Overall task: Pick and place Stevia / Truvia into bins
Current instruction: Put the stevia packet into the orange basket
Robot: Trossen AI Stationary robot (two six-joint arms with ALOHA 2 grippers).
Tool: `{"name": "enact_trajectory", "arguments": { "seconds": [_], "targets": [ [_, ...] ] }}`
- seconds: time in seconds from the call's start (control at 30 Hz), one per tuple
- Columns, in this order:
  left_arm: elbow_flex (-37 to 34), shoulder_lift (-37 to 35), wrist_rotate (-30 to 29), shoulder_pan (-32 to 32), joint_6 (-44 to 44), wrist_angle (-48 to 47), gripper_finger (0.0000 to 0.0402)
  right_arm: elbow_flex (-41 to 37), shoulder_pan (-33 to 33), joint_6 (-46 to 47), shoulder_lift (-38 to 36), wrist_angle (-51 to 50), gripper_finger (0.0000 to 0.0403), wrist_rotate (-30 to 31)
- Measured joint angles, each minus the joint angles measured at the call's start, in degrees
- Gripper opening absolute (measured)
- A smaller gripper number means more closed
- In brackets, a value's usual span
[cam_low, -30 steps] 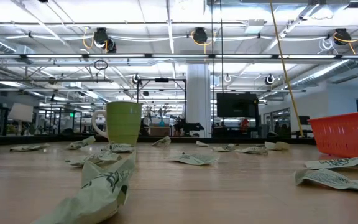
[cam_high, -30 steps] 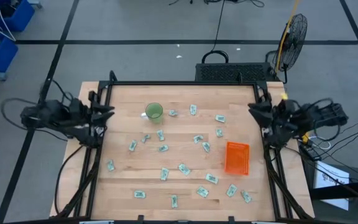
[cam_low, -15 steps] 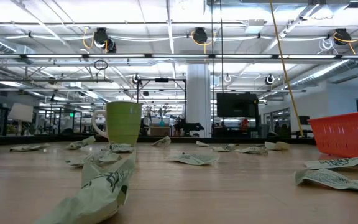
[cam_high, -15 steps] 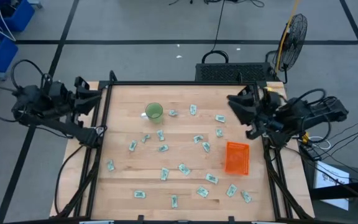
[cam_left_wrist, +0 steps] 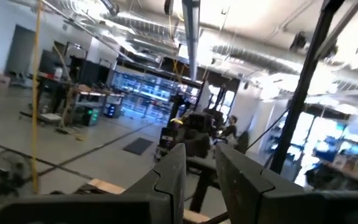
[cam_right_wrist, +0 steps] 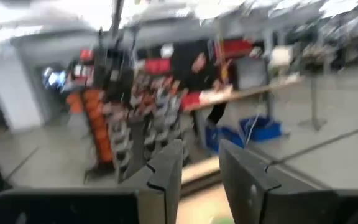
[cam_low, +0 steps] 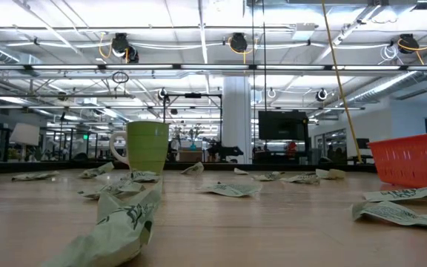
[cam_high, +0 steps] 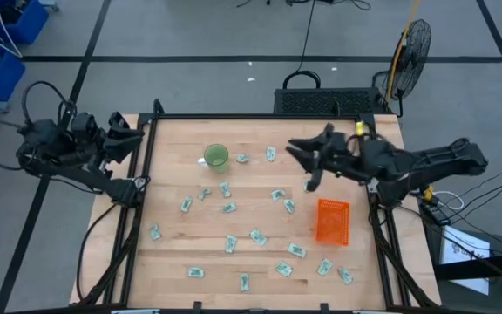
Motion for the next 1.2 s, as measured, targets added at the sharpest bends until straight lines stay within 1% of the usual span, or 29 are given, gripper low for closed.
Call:
{"name": "enact_trajectory", "arguments": {
  "seconds": [0.03,0.1,0.17,0.27,0.33,0.43,0.53,0.67,0.8,0.97,1.1,1.2],
  "targets": [
    [1.1,0.5,-0.3,0.0,1.0,-1.1,0.0093,1.4,-1.1,0.4,0.8,-2.0,0.0100,-2.3],
    [4.1,2.2,-3.2,0.0,2.9,-4.5,0.0093,5.7,-3.3,0.9,2.3,-9.1,0.0100,-6.0],
    [8.0,4.7,-6.4,0.0,3.4,-10.2,0.0093,11.6,-5.8,2.8,4.4,-19.4,0.0100,-9.0],
    [14.7,9.0,-11.6,0.0,1.7,-19.8,0.0093,20.3,-9.0,6.4,9.3,-37.8,0.0100,-14.2],
    [18.5,11.8,-13.1,0.0,0.7,-25.7,0.0093,24.4,-10.4,7.8,12.5,-48.5,0.0100,-16.1],
    [21.5,15.1,-13.5,0.0,-1.4,-31.9,0.0092,25.8,-12.3,9.8,16.2,-58.4,0.0100,-17.6],
    [21.7,17.1,-13.4,0.0,-1.4,-32.9,0.0092,23.3,-13.1,11.2,20.3,-64.3,0.0100,-21.2],
    [21.7,19.3,-13.4,0.0,0.4,-30.3,0.0093,17.7,-12.7,10.8,24.9,-68.2,0.0100,-22.4],
    [21.7,19.7,-13.3,0.0,2.8,-28.1,0.0093,12.0,-13.1,11.8,27.1,-67.5,0.0100,-22.2],
    [21.7,19.7,-13.5,0.0,3.0,-27.5,0.0093,5.5,-14.4,12.9,27.5,-63.7,0.0100,-22.6],
    [21.7,19.7,-13.5,0.0,3.0,-27.5,0.0093,0.4,-15.2,14.6,27.7,-59.5,0.0100,-26.7],
    [21.7,19.7,-13.5,0.0,3.0,-27.5,0.0093,-2.2,-15.1,15.3,27.6,-57.5,0.0101,-26.8]
  ]
}}
